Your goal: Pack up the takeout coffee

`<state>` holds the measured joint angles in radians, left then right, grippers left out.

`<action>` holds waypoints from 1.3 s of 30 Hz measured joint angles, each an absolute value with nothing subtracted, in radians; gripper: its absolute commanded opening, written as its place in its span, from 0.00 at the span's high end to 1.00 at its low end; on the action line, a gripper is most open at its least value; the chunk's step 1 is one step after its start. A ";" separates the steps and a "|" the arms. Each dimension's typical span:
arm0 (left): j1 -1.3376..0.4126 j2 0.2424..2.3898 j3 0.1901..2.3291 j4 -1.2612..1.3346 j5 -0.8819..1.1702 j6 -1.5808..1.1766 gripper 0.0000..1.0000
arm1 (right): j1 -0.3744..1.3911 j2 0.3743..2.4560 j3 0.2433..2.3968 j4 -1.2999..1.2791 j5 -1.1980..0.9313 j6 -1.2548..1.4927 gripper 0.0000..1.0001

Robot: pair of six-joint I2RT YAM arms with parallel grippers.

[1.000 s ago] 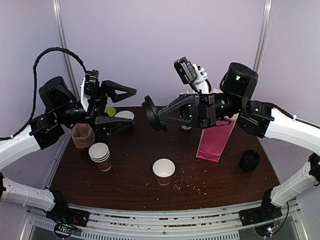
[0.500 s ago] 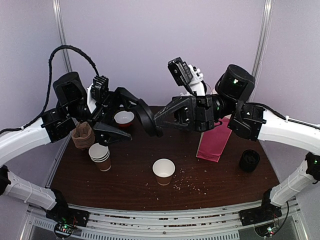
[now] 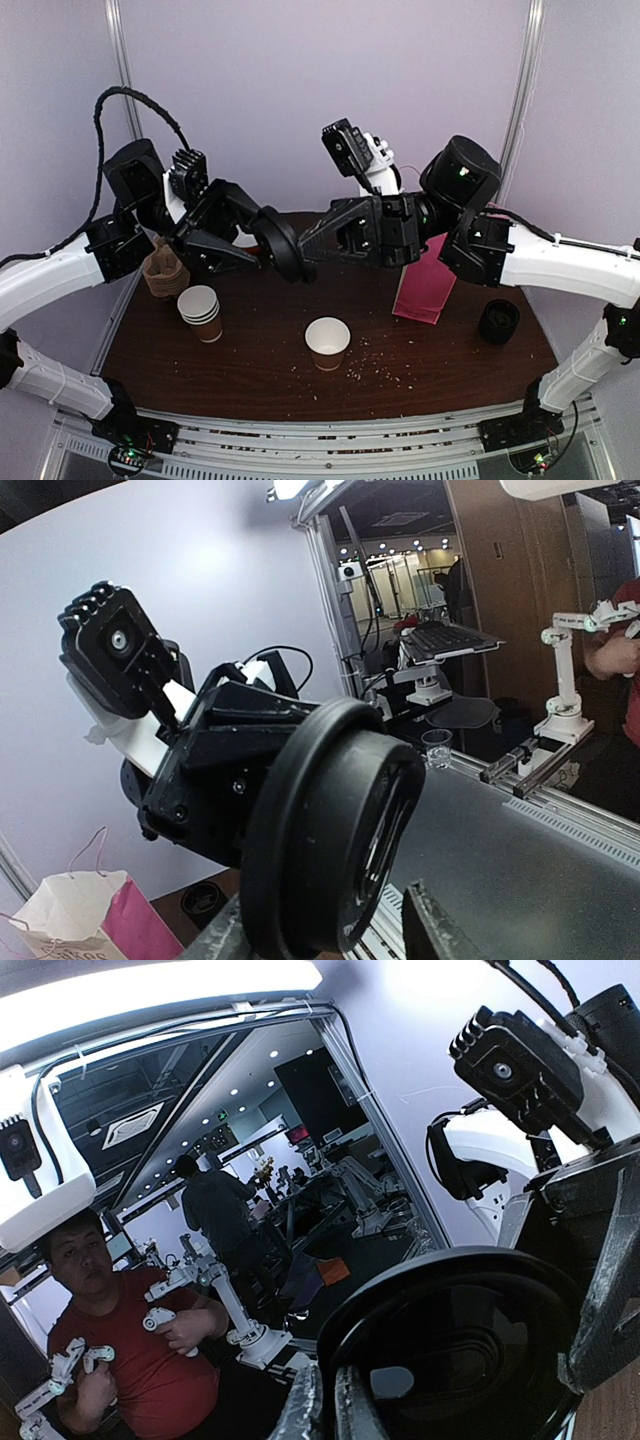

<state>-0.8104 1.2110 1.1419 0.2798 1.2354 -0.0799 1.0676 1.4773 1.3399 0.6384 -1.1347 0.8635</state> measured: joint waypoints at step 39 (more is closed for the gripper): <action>-0.826 1.206 1.147 0.268 1.239 -0.067 0.89 | 1.071 1.451 1.345 0.515 -1.115 0.751 0.30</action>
